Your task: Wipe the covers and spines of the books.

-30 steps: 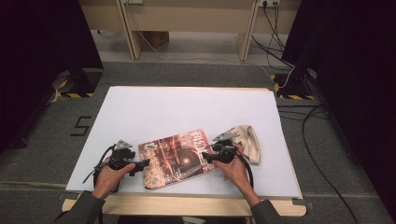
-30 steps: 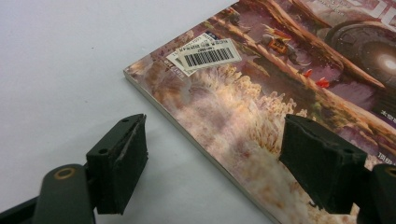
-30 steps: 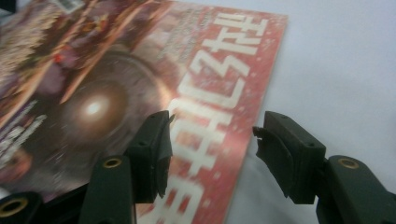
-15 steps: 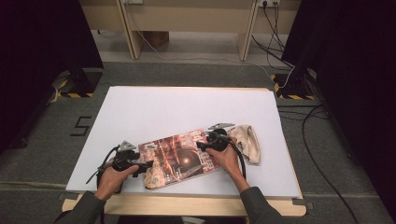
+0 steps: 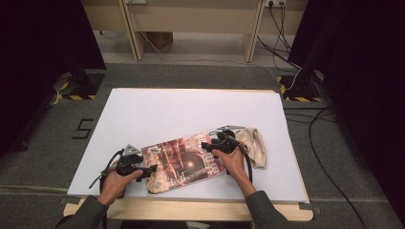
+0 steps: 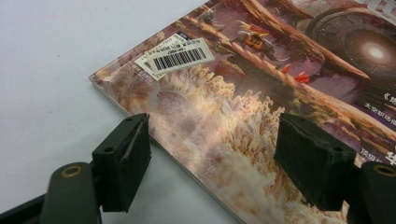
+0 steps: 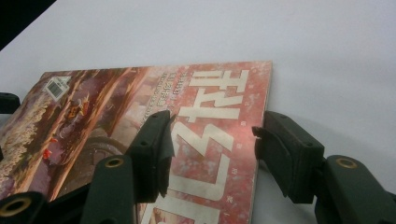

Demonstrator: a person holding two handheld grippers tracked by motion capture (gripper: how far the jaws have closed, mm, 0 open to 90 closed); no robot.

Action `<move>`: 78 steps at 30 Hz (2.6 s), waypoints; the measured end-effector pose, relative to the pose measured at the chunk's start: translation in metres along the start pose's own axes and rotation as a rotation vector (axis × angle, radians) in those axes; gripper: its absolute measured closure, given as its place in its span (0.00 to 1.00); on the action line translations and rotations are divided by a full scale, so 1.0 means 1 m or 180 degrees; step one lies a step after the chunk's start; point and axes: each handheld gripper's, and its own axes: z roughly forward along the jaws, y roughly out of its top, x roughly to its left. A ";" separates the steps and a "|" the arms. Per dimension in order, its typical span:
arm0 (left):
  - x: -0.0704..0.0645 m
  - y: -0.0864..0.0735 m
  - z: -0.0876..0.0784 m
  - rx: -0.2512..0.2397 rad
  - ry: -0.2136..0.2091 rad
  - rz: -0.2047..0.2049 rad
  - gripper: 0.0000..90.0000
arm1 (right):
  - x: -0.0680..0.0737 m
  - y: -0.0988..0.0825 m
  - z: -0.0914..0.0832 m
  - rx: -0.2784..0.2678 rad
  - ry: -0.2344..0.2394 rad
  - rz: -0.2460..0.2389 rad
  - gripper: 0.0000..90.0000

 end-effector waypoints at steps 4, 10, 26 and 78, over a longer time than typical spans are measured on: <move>-0.001 0.000 0.000 -0.0009 0.0017 0.0018 0.29 | 0.000 0.000 -0.003 -0.0038 0.0038 0.0067 0.49; -0.001 0.000 0.000 -0.0005 0.0020 0.0023 0.29 | 0.000 -0.001 -0.008 -0.0143 0.0105 0.0192 0.49; -0.002 -0.001 0.001 -0.0028 0.0048 0.0009 0.28 | 0.005 0.005 -0.020 -0.0349 0.0209 0.0239 0.50; -0.003 0.000 0.001 -0.0024 0.0051 0.0040 0.28 | 0.002 -0.009 -0.023 -0.0317 0.0198 0.0557 0.54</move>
